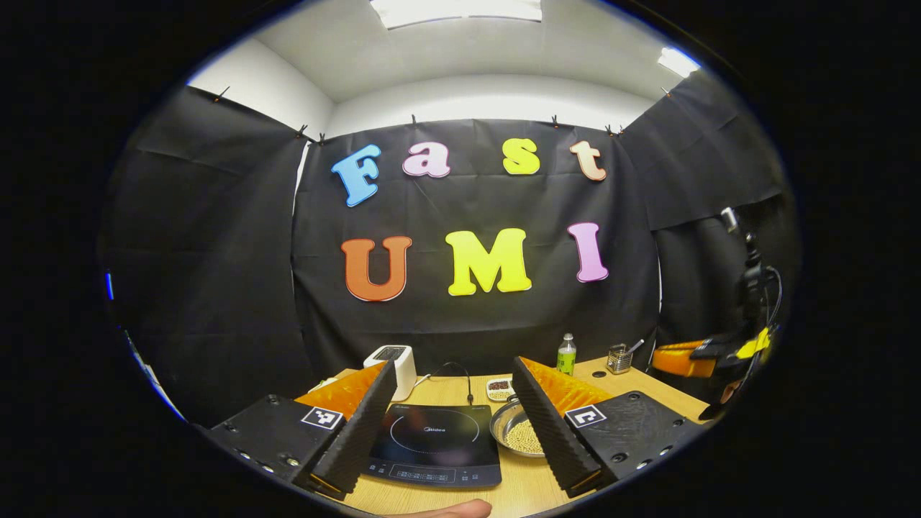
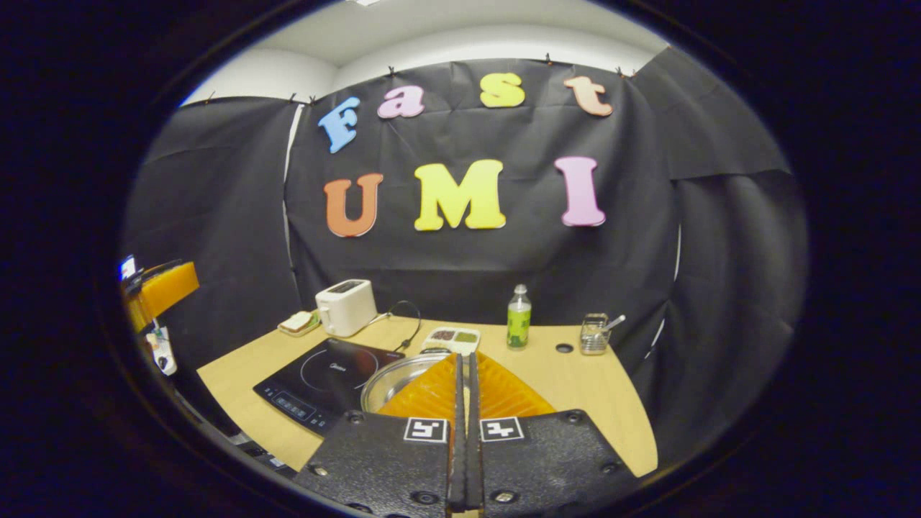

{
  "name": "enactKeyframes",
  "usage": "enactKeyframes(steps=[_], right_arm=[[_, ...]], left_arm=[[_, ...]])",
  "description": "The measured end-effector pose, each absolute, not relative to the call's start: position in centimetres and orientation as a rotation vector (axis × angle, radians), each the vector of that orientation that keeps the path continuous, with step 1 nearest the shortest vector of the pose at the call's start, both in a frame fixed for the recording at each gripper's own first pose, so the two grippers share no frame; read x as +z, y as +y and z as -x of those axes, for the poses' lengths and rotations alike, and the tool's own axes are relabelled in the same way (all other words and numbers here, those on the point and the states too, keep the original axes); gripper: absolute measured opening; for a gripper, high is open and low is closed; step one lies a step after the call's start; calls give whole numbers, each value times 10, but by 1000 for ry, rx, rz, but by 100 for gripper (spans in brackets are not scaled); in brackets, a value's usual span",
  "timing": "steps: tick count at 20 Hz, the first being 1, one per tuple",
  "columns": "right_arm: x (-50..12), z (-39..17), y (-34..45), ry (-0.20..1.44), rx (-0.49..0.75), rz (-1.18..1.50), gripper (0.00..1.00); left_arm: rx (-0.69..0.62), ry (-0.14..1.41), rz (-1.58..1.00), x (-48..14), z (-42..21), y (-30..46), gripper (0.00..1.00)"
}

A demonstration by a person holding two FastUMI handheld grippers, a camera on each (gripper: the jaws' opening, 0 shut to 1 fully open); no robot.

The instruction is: First push the handle of the pot to place it horizontally, then grasp the pot with both hands and set it on the induction cooktop.

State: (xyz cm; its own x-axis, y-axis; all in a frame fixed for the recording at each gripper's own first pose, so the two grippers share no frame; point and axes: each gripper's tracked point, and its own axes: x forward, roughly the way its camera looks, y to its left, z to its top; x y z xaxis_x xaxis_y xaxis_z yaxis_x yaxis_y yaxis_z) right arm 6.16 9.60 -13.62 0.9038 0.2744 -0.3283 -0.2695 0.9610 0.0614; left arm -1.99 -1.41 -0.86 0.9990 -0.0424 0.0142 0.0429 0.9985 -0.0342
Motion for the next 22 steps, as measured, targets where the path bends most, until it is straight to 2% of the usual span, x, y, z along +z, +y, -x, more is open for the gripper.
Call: enactKeyframes(steps=[7, 14, 15, 16, 17, 18, 19, 20, 21, 22], right_arm=[[-222, -73, 134, 562, 312, 104, 4], [-297, -55, 180, 775, 415, 135, 4], [-305, -50, 186, 802, 435, 135, 1], [-311, -45, 191, 826, 450, 137, 4], [-316, -43, 193, 843, 459, 142, 1], [-322, -42, 195, 857, 466, 151, 4], [-328, -41, 197, 870, 470, 159, 0], [-334, -39, 198, 881, 473, 167, 4], [-338, -39, 198, 886, 473, 182, 0], [-341, -38, 198, 889, 474, 198, 4]], left_arm=[[-22, -29, 48, -8, 26, 3, 96], [2, -27, 61, -13, 28, 16, 96], [3, -33, 63, -12, 28, 16, 96], [3, -36, 64, -12, 27, 18, 96], [4, -35, 65, -12, 27, 18, 96], [4, -35, 67, -13, 28, 18, 96], [2, -33, 67, -15, 27, 18, 96], [1, -29, 67, -16, 26, 17, 96], [0, -25, 66, -16, 25, 17, 96], [-2, -23, 64, -18, 26, 17, 96]])
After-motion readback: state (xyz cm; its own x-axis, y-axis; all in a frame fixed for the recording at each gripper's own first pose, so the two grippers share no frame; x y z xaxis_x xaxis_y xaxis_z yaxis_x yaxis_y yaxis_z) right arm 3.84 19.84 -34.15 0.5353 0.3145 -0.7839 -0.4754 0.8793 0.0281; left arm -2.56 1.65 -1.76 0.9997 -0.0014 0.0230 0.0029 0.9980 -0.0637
